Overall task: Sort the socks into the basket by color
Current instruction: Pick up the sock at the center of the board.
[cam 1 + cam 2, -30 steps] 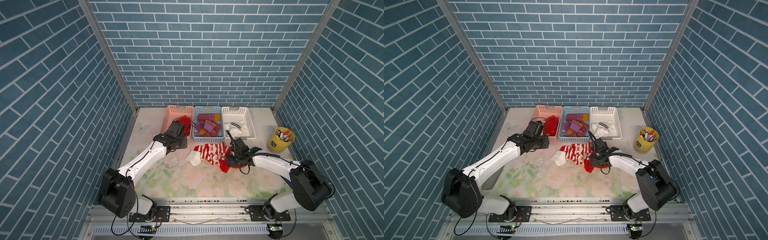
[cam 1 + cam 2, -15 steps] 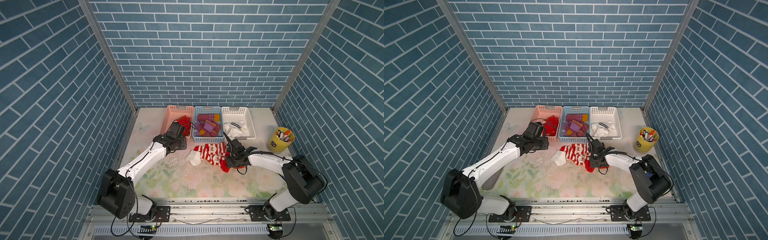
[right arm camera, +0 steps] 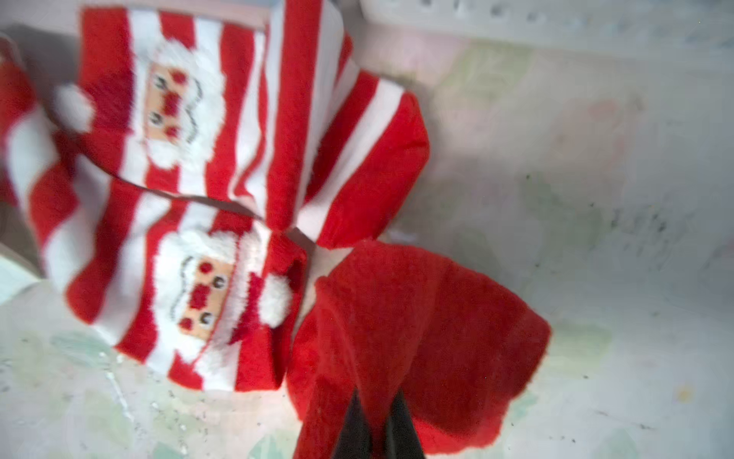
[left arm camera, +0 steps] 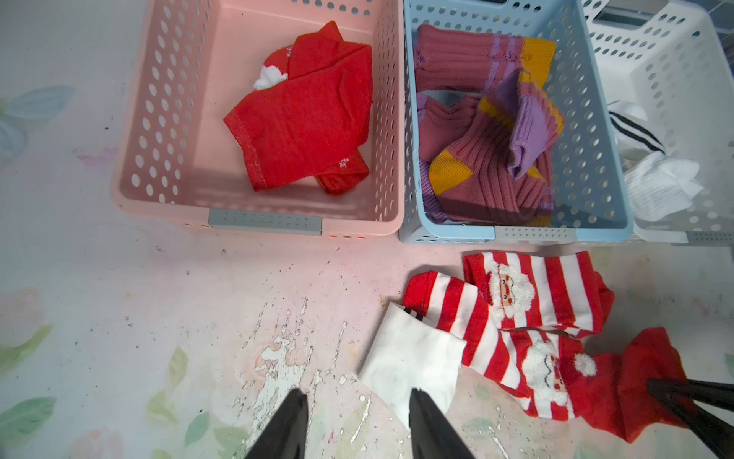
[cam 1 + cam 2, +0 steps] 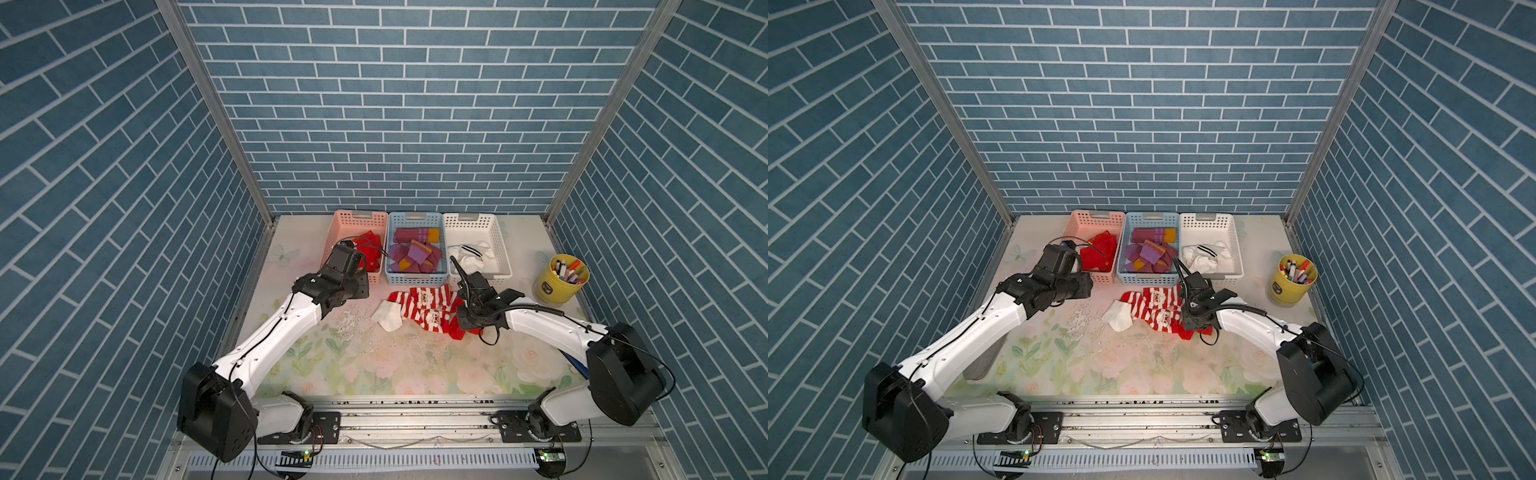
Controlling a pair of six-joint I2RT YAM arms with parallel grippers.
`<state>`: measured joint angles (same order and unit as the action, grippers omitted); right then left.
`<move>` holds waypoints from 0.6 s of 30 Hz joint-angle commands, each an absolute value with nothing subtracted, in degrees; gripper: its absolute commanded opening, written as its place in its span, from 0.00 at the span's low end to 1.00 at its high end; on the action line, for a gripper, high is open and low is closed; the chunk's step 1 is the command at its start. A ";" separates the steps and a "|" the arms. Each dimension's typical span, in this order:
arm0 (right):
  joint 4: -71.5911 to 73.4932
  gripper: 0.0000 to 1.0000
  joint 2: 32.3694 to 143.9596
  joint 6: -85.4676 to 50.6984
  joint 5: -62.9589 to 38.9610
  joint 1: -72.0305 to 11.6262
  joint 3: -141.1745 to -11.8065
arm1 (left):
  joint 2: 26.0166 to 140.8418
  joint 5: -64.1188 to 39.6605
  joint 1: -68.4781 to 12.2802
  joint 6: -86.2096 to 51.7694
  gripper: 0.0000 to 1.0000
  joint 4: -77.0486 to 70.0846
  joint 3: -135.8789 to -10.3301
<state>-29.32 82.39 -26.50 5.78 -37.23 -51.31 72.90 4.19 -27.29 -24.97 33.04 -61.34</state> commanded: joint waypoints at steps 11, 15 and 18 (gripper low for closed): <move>-37.78 0.00 83.74 -18.89 4.05 -37.53 -71.80 | 64.94 5.52 -27.59 -25.10 0.48 36.37 -56.52; -37.25 0.00 88.52 -17.39 1.14 -37.53 -79.25 | 61.93 5.09 -27.53 -26.88 0.48 35.96 -53.48; -37.26 0.00 92.57 -16.25 -0.64 -37.61 -84.99 | 60.28 4.80 -27.68 -27.34 0.48 35.65 -51.51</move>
